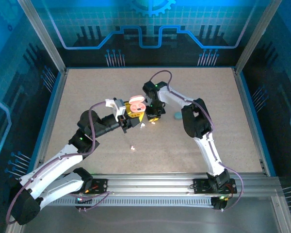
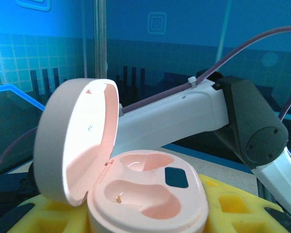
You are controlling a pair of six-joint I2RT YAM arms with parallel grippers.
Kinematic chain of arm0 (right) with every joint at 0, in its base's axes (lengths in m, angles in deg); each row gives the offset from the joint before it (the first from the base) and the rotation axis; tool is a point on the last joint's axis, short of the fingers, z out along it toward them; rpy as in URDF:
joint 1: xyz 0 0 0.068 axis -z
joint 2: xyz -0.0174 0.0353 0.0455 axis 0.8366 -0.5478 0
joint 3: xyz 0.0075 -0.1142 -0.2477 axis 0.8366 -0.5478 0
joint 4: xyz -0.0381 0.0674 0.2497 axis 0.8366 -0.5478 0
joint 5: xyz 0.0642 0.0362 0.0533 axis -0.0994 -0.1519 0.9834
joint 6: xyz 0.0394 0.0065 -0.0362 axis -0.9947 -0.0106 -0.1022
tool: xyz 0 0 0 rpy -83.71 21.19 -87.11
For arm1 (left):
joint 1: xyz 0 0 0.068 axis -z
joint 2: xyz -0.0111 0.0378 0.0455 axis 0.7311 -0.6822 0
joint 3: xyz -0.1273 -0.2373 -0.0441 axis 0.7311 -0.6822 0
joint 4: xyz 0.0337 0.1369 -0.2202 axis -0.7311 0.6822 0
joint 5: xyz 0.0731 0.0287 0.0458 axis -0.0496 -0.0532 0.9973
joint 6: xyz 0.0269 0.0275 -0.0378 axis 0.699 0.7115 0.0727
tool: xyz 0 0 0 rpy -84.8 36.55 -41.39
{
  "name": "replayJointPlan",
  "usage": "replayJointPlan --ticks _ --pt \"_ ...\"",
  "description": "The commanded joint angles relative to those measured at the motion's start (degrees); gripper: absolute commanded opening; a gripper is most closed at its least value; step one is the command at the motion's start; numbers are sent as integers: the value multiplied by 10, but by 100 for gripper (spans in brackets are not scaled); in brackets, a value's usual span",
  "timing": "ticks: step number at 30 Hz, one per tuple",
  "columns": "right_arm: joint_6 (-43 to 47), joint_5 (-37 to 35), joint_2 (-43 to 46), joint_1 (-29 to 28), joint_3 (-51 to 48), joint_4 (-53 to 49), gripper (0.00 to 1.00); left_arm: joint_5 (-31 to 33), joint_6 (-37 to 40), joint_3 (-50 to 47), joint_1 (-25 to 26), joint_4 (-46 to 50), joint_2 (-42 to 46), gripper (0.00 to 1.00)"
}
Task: Insert the wireless bluetooth earbuds into the charging case
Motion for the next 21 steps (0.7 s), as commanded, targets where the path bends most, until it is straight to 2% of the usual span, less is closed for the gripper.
replayJointPlan --ticks 1,9,21 --pt "23 6 59 -13 -47 -19 17 5 -5 -1 -4 -15 9 36" --pt "45 -21 115 -36 -157 -31 18 5 -7 -1 -4 -20 6 36" --pt "44 -48 106 -55 -172 -32 22 4 -9 -1 -4 -22 5 36"
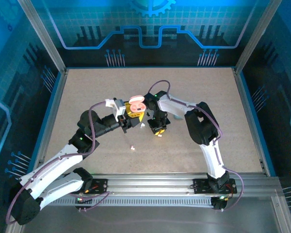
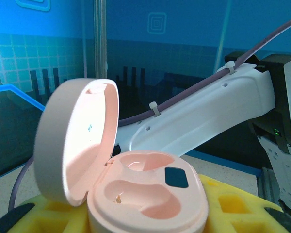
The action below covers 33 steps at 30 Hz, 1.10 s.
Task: Insert the wireless bluetooth earbuds into the charging case
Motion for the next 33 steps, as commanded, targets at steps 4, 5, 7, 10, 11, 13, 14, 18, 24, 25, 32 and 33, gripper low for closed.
replayJointPlan --ticks 4,5,7,10,11,13,14,18,24,25,32,33 --pt "8 -13 5 -9 -23 -1 22 5 -9 -3 -4 -21 7 36" --pt "7 -12 4 -9 -26 -1 22 5 -9 -3 -4 -21 6 36" --pt "7 -12 5 -10 -31 3 22 4 -9 -3 -4 -21 6 36" --pt "6 -11 6 -11 -33 5 23 4 -8 -2 -4 -21 4 36" --pt "5 -12 6 -11 -33 4 24 5 -8 -2 -4 -21 5 36" --pt "1 -13 8 -12 -33 3 26 4 -9 -2 -4 -22 3 36" --pt "-2 -15 9 -12 -35 2 26 5 -9 -2 -4 -22 4 36" --pt "-24 -21 18 -14 -42 3 30 4 -9 -2 -4 -22 3 36" --pt "-52 -22 26 -16 -54 12 29 2 -11 -2 -4 -25 -2 36" --pt "-55 -27 26 -16 -54 10 29 1 -11 -1 -4 -25 -2 36" --pt "-71 -35 40 -17 -65 20 26 2 -11 1 -4 -25 -5 36" --pt "-72 -36 39 -17 -66 21 26 1 -12 1 -4 -26 -7 36"
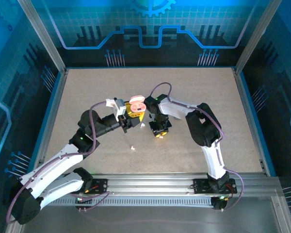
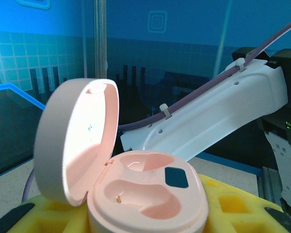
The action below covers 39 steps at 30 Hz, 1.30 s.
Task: Insert the wireless bluetooth earbuds into the charging case
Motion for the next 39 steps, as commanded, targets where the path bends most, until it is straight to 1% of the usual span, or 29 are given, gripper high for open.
replayJointPlan --ticks 1,6,11,15,17,20,22,23,24,25,27,30,32,34,37,39 --pt "-18 -12 12 -9 -10 -12 25 1 -12 1 -4 -24 -3 36" --pt "-20 -4 12 -10 -11 -8 25 0 -12 3 -4 -24 -7 36" --pt "-17 -6 19 -12 -10 -4 20 -2 -13 4 -4 -26 -10 36" --pt "-14 2 52 -4 -18 9 17 1 -10 5 -4 -24 -12 36" --pt "-10 31 90 11 -33 30 17 5 -8 4 -4 -23 -12 36" --pt "-8 134 163 51 -70 92 17 14 -1 1 -4 -22 -11 36" --pt "-3 231 204 81 -93 135 17 21 5 1 -5 -20 -12 36" --pt "-3 296 223 99 -107 161 17 23 7 1 -5 -21 -12 36" --pt "-7 366 237 118 -117 184 18 24 7 -1 -6 -26 -12 36" --pt "-10 419 246 131 -124 200 18 25 4 -5 -5 -37 -12 36" --pt "-11 503 263 159 -130 219 17 31 -4 -16 -8 -60 -12 36" --pt "-6 612 275 185 -128 237 17 29 -6 -20 -17 -62 -17 36" --pt "-20 671 276 198 -127 254 18 29 -7 -24 -23 -68 -20 36" --pt "-30 708 278 204 -127 269 18 30 -10 -29 -30 -76 -20 36" --pt "-33 727 284 205 -121 269 18 29 -5 -35 -35 -70 -20 36" --pt "-43 723 287 206 -119 269 18 30 0 -39 -36 -66 -21 36"
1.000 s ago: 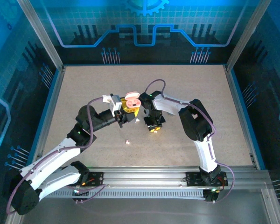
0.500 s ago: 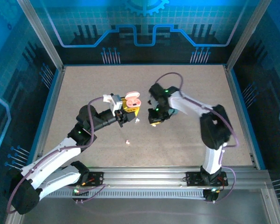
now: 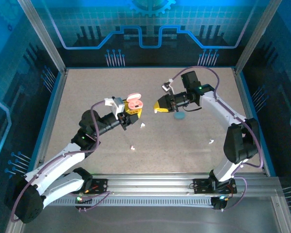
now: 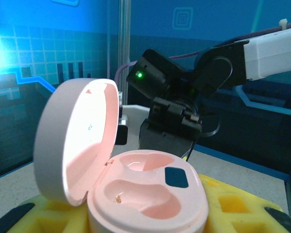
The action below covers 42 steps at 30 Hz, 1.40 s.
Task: Insert the wireless bluetooth earbuds into the charging case
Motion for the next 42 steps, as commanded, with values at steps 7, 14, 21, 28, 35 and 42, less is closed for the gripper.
replayJointPlan --ticks 7,14,21,28,35,42 --pt "-70 27 29 6 -3 32 19 4 20 -17 -5 -24 -14 36" --pt "-84 1 47 6 3 32 18 -2 49 -29 -4 -42 -36 36" --pt "-91 -8 76 5 13 37 18 -17 78 -30 8 -59 -68 36" --pt "-48 -37 102 -2 17 11 18 -28 80 -20 27 -112 -117 36" --pt "-18 -80 117 -21 23 -4 18 -42 79 -1 40 -132 -143 36" --pt "-7 -99 110 -40 38 -13 18 -51 70 8 43 -130 -148 36"
